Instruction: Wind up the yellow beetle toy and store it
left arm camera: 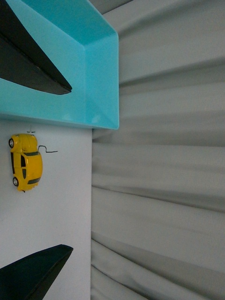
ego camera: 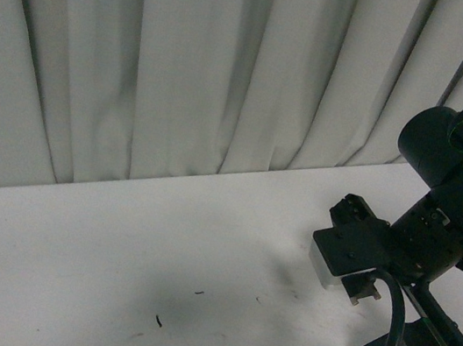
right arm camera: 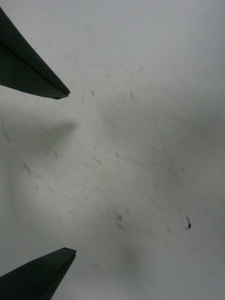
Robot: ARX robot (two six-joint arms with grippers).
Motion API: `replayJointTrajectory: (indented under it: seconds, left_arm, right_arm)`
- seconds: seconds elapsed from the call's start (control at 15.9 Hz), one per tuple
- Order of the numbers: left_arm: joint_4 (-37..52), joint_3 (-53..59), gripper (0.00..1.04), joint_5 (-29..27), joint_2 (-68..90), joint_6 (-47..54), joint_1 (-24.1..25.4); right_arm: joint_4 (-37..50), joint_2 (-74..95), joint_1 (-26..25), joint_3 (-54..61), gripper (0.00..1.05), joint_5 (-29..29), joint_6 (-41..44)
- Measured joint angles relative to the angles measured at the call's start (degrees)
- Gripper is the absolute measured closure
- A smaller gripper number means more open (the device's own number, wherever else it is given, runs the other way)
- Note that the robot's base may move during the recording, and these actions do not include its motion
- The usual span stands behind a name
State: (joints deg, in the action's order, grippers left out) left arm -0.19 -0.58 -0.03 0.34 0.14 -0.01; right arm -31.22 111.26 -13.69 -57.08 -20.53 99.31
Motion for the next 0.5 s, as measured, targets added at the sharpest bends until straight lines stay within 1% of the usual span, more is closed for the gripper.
replayJointTrajectory:
  seconds: [0.31, 0.5]
  left_arm:
    - [0.0, 0.0, 0.07, 0.0, 0.0, 0.0, 0.0]
    - [0.0, 0.0, 0.07, 0.0, 0.0, 0.0, 0.0]
  right_arm:
    - [-0.6, -9.6, 1.7, -1.9, 0.07, -1.5, 0.0]
    - [0.2, -19.9, 3.4, -4.0, 0.07, -3.5, 0.3]
